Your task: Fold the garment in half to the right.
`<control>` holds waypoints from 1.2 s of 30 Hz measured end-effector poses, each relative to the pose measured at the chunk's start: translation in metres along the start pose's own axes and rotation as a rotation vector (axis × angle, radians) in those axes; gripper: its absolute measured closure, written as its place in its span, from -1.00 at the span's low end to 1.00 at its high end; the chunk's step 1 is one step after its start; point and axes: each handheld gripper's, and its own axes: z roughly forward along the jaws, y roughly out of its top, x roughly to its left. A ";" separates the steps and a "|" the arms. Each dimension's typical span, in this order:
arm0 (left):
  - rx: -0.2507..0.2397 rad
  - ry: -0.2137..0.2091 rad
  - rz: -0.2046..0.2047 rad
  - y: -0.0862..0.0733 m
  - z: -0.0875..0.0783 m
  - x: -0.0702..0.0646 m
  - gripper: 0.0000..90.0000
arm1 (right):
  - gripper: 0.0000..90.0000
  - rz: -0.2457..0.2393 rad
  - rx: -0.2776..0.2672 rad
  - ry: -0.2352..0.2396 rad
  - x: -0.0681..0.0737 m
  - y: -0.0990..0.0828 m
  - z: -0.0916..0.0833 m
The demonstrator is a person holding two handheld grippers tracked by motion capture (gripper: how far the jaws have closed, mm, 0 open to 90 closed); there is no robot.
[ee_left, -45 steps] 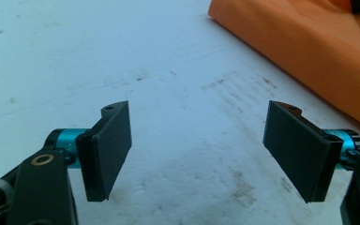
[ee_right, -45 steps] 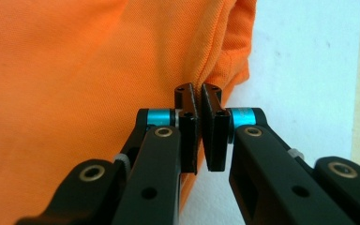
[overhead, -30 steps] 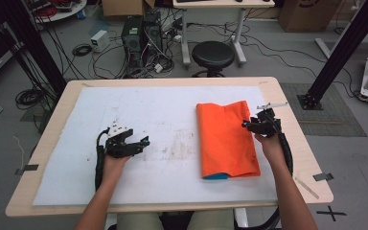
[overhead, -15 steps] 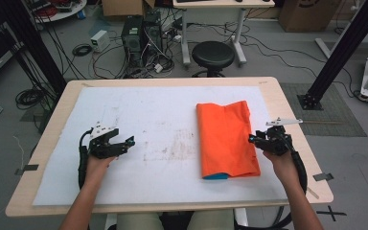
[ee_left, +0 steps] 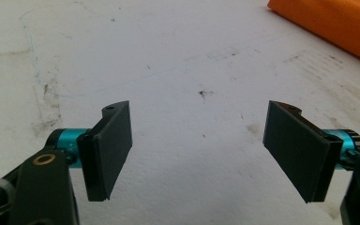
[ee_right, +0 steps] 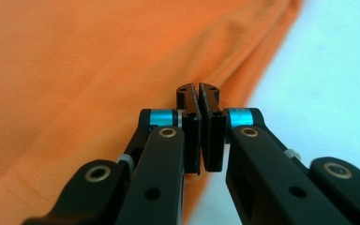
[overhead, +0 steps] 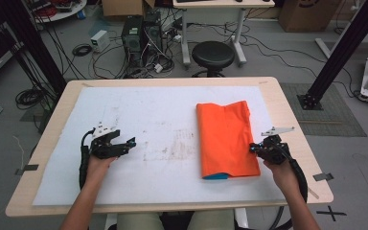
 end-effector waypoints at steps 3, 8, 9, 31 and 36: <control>0.001 0.001 -0.002 0.000 0.000 0.000 -0.46 | 0.97 -0.008 0.037 -0.083 -0.005 0.000 -0.006; 0.002 0.002 0.001 0.000 0.000 -0.002 -0.46 | 0.54 0.023 0.060 -0.062 -0.008 -0.002 0.002; 0.002 0.002 0.001 0.000 0.000 -0.002 -0.46 | 0.45 0.041 0.033 -0.060 -0.008 -0.002 0.001; 0.015 -0.002 -0.005 -0.005 0.000 -0.004 -0.46 | -0.07 -0.130 0.071 0.117 0.098 0.061 0.073; 0.010 0.001 -0.007 -0.005 -0.001 -0.003 -0.46 | -0.14 -0.111 0.063 0.185 0.092 0.064 0.065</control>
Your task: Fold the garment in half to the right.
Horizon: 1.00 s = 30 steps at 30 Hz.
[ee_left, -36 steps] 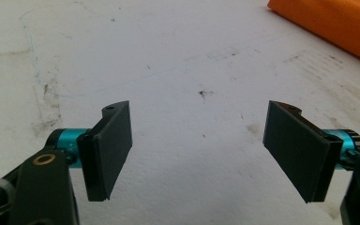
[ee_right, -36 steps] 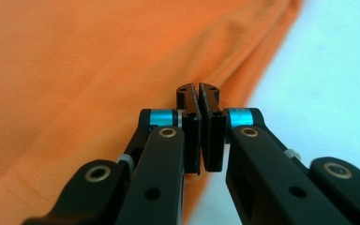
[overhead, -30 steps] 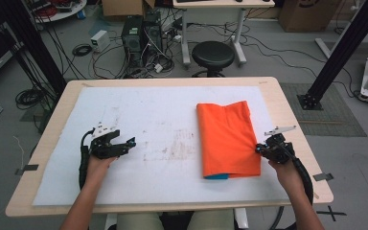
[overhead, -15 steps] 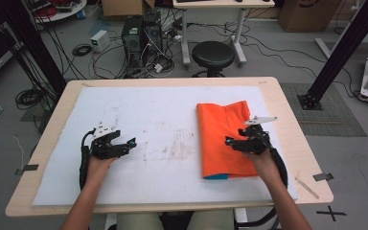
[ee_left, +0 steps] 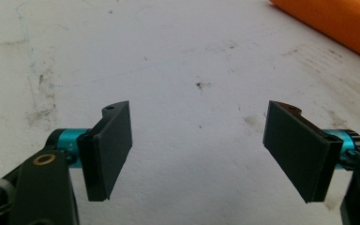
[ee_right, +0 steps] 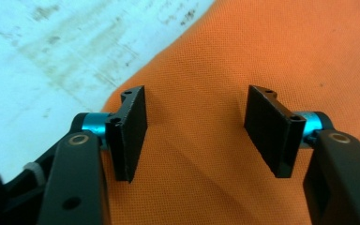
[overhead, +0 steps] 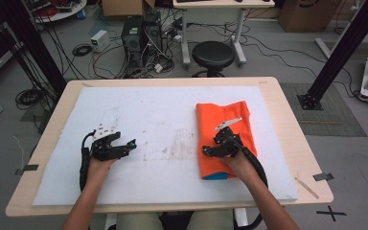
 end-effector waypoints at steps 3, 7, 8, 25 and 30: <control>-0.001 0.000 0.000 0.000 -0.001 0.000 -0.46 | -0.18 0.036 -0.078 -0.005 -0.013 0.010 -0.009; 0.003 -0.001 0.002 0.000 -0.001 0.000 -0.46 | -0.09 0.064 -0.140 -0.084 -0.027 0.025 -0.010; 0.004 0.000 0.003 0.000 -0.001 0.000 -0.46 | -0.07 0.058 -0.154 -0.136 -0.030 0.031 -0.008; 0.015 -0.010 0.016 0.004 0.003 -0.001 -0.46 | 0.23 0.007 0.022 -0.162 -0.038 0.074 0.061; 0.014 -0.009 0.018 0.005 0.004 -0.002 -0.46 | 0.10 0.071 -0.089 -0.129 -0.056 0.074 0.039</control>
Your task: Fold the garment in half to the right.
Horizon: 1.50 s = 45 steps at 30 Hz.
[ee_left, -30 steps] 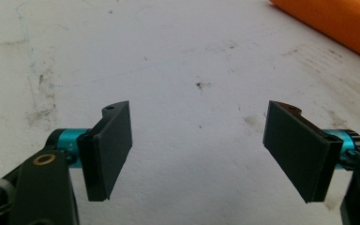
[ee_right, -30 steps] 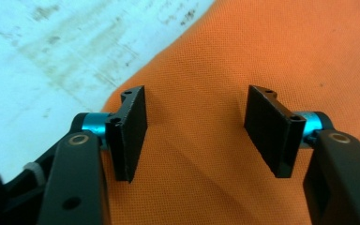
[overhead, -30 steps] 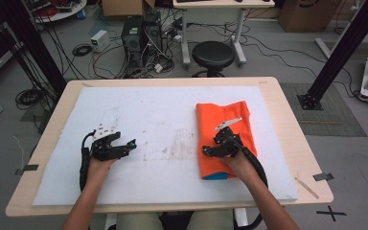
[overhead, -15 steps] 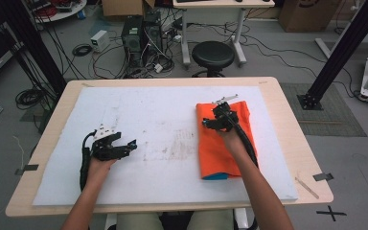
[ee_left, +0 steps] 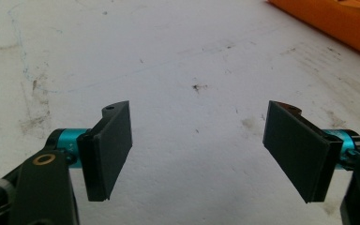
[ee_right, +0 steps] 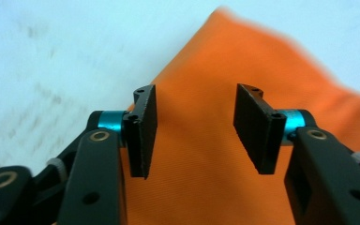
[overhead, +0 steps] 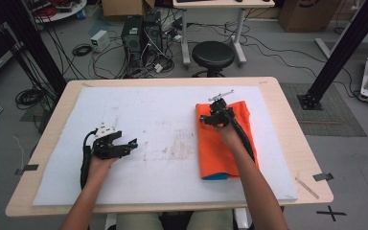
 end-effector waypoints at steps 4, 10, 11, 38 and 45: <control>0.001 -0.002 0.003 0.000 0.000 -0.001 -0.46 | 0.15 0.029 -0.022 -0.110 -0.024 -0.003 -0.011; -0.001 0.001 0.002 0.000 -0.001 -0.001 -0.46 | 0.38 0.097 0.012 -0.184 -0.059 -0.012 -0.013; 0.000 0.002 0.002 0.000 -0.001 0.000 -0.46 | 0.41 0.093 0.024 -0.199 -0.063 -0.013 -0.012; -0.047 0.003 0.001 0.004 -0.006 0.010 -0.46 | 0.46 0.176 -0.042 -0.193 -0.093 -0.076 -0.082; -0.064 0.018 0.005 0.013 -0.014 0.017 -0.46 | 0.77 0.116 0.040 -0.112 -0.078 -0.099 -0.084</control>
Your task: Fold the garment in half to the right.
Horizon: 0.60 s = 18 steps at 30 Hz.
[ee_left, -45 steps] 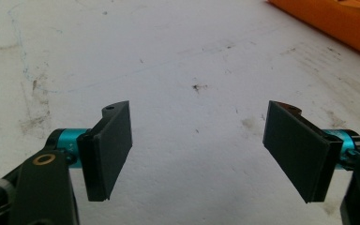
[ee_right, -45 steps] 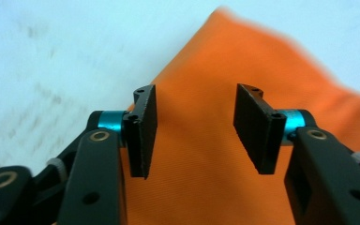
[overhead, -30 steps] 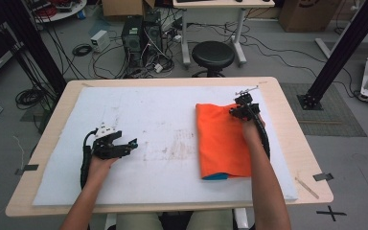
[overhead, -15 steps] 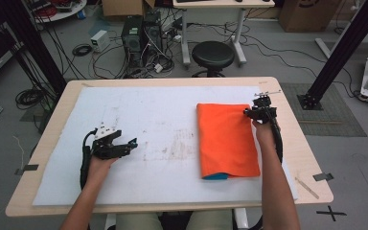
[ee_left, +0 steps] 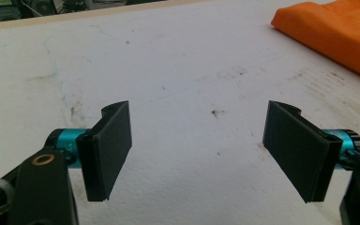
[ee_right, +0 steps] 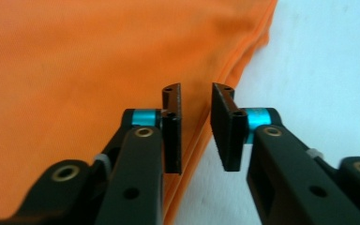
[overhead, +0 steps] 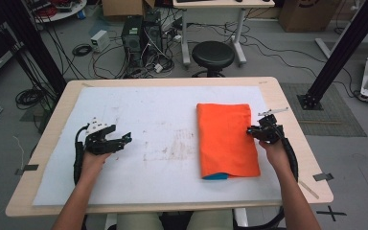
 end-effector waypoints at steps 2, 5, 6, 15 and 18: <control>-0.002 0.000 -0.004 0.000 -0.001 0.000 -0.46 | 0.91 -0.005 0.021 -0.001 -0.002 -0.004 0.002; -0.001 0.002 -0.006 -0.001 -0.001 0.000 -0.46 | 0.96 0.002 0.012 0.003 -0.005 -0.008 0.002; -0.001 0.002 -0.008 -0.002 -0.001 0.000 -0.46 | 0.96 0.001 0.009 -0.012 -0.006 -0.008 0.001; -0.002 0.006 -0.014 -0.004 -0.002 0.001 -0.46 | 0.43 0.063 -0.048 -0.032 -0.008 -0.014 -0.011; -0.004 0.006 -0.017 -0.004 -0.001 0.000 -0.46 | 0.33 0.050 -0.073 -0.020 -0.001 -0.023 -0.023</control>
